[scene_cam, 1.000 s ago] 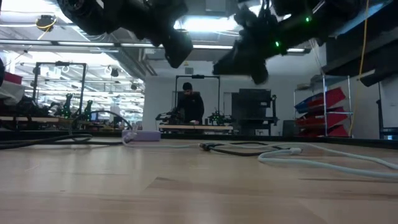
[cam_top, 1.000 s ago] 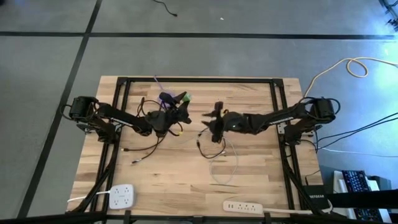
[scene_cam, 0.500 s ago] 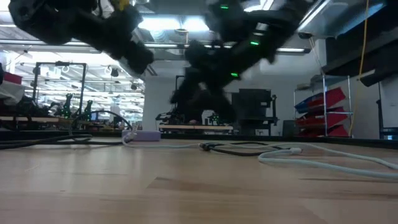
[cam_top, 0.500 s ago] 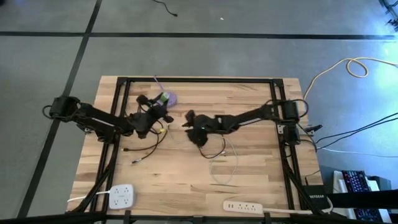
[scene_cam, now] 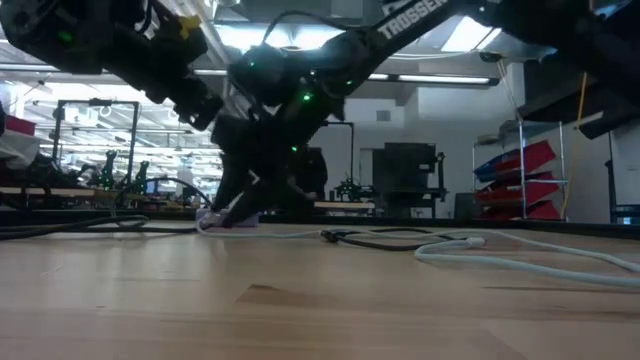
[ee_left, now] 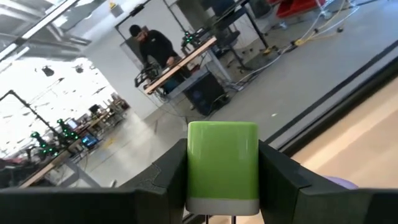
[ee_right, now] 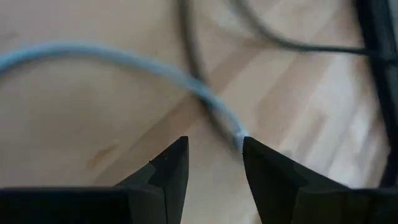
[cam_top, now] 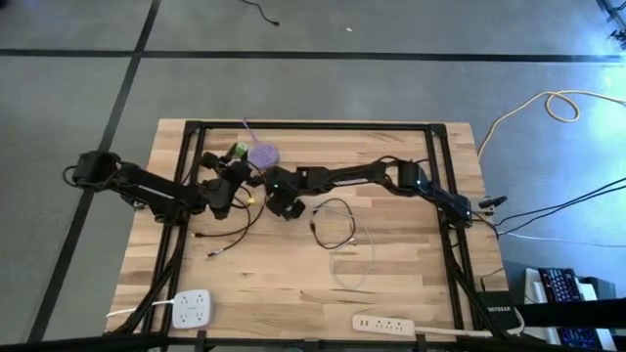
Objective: Insert USB
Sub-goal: Insert the white usb cable into the green charger adapter
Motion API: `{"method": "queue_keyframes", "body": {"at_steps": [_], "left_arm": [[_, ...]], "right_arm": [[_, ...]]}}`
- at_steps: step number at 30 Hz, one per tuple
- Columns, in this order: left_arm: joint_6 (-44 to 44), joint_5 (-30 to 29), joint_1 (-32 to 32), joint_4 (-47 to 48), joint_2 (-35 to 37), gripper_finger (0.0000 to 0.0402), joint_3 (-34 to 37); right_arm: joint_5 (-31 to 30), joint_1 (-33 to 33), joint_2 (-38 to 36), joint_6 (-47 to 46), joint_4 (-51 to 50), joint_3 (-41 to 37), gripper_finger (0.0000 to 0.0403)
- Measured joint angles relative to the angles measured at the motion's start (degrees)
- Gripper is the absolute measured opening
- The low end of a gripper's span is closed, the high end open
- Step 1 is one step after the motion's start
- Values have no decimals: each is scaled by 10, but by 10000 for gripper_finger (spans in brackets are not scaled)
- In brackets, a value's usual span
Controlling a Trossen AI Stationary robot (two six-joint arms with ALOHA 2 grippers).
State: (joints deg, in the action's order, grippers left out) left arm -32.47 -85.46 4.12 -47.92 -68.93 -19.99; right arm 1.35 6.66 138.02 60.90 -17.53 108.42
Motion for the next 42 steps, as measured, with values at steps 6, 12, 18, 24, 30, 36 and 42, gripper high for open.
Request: {"method": "queue_keyframes", "body": {"at_steps": [6,12,18,24,30,36,42], "left_arm": [[57,4,-7,116,42,125,0],[241,131,-39,312,104,125,0],[372,198,-76,467,164,125,0],[411,215,-80,513,198,125,0],[463,243,-91,571,206,125,0],[518,280,-102,628,205,125,-1],[564,361,-125,671,204,125,-1]], "right_arm": [[23,10,-5,-15,-32,3,133],[21,9,-9,19,-14,4,133],[27,9,-5,26,18,31,131],[38,17,14,24,15,53,106],[32,20,37,17,28,57,81],[38,20,44,10,11,62,58],[43,20,44,10,1,62,37]]}}
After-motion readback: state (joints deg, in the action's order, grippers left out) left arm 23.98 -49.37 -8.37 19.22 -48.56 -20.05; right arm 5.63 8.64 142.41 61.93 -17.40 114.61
